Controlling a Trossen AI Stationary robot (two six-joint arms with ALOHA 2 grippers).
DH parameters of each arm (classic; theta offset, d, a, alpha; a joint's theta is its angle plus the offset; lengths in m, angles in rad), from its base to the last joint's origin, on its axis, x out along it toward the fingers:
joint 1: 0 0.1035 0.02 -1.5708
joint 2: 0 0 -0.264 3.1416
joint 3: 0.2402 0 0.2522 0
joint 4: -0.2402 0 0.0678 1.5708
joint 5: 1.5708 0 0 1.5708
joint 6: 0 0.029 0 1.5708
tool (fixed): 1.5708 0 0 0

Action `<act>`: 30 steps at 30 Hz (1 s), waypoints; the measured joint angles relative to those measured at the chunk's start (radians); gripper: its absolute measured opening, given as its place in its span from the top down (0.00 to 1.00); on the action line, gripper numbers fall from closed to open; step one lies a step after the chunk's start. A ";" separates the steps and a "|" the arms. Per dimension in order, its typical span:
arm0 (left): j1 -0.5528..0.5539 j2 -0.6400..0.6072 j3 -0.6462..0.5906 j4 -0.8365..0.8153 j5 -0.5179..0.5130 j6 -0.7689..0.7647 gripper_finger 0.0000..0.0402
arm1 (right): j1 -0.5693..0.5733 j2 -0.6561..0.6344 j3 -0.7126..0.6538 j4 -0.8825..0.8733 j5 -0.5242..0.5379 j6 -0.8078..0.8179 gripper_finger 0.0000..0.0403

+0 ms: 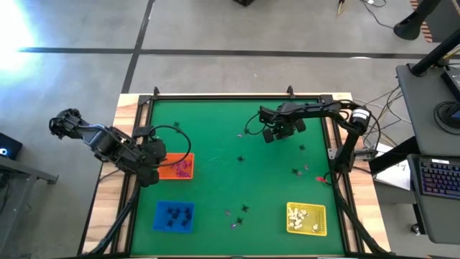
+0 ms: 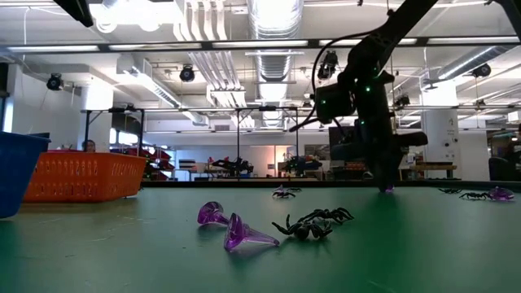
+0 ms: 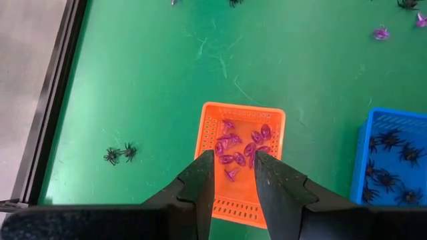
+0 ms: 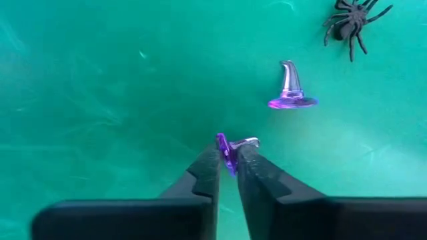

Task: Sort Halloween decoration
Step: Put the violet witch hat toy into the orange bin

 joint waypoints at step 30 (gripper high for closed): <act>0.000 0.000 0.000 -0.044 0.000 0.000 0.78 | 0.164 -0.161 0.104 -0.049 0.004 0.055 0.98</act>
